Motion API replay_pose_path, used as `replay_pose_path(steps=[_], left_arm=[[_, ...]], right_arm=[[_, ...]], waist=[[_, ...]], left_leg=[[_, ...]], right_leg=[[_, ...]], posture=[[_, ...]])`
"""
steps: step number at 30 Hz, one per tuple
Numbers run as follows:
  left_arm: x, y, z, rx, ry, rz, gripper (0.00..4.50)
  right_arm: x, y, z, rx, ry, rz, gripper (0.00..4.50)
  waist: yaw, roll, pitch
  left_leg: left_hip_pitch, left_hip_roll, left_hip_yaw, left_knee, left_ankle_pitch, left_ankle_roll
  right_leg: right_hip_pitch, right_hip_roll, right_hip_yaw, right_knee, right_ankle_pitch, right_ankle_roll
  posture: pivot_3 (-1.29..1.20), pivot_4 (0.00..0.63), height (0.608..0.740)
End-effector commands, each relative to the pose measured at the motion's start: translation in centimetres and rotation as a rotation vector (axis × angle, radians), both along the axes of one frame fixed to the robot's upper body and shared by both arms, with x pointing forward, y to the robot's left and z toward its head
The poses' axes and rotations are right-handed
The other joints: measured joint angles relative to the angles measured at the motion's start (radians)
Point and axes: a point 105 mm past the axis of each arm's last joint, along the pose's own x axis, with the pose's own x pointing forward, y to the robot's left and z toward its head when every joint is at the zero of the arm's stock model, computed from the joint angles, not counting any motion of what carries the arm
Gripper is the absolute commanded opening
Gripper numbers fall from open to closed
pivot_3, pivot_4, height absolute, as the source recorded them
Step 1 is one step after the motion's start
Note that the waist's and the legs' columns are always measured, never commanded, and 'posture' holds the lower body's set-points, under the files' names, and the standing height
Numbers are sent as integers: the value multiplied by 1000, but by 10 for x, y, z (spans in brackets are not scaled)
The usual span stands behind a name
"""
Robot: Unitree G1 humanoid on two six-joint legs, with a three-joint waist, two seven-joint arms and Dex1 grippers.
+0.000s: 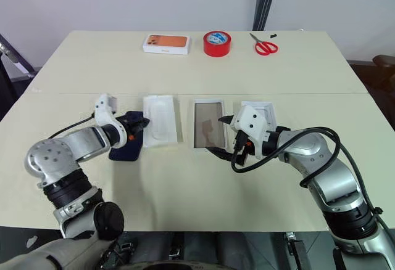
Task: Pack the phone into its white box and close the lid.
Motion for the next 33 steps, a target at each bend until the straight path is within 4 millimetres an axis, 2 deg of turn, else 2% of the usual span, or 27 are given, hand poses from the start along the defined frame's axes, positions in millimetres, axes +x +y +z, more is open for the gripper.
replay_pose_path(steps=[1, 5, 9, 18, 21, 28, 33], left_arm=[[3, -15, 29, -78, -114, -59, 50], [5, -54, 36, -108, -122, -162, 50], [5, -88, 21, -45, -34, -241, 50], [10, -121, 8, 5, 34, -317, 50], [9, -130, 8, -4, 27, -354, 965], [4, -134, 18, -63, -30, -398, 4464], [-2, -114, 28, -79, -97, -394, 4464]], right_arm=[[2, -2, 17, -7, -72, 10, 4500], [11, -10, 19, -12, -84, -22, 4500], [15, -16, 16, -28, -89, -50, 4500], [14, -18, 10, -25, -81, -73, 4500], [13, -18, 8, -21, -77, -78, 4500], [15, -15, 6, -33, -75, -86, 4500], [32, -12, 8, -31, -84, -144, 4500]], waist=[[2, -1, 0], [4, -2, 1], [-1, -2, 1], [1, -3, 1], [1, -3, 1], [-2, -3, 1], [-4, -3, 1]], left_leg=[[0, 0, 0, 0, 0, 0], [0, -1, 0, 0, 0, 0], [0, -1, 0, 0, 0, -1], [0, 0, 0, 0, 1, -2], [0, 0, -1, -1, 1, -2], [0, 0, -1, -1, 2, -4], [0, 0, -1, -1, 3, -6]], right_leg=[[0, 0, 0, 0, 0, 0], [0, -1, 0, -1, 0, 0], [0, -1, 0, 0, 0, 0], [0, 0, 0, 0, 0, 0], [0, 0, 0, 0, 0, 0], [0, 0, 0, 1, 0, 0], [0, 0, 0, 1, 0, 0]], posture=[[0, 150, 725], [0, 150, 725], [0, 150, 725], [0, 150, 725], [0, 150, 725], [0, 150, 725], [0, 150, 725]])
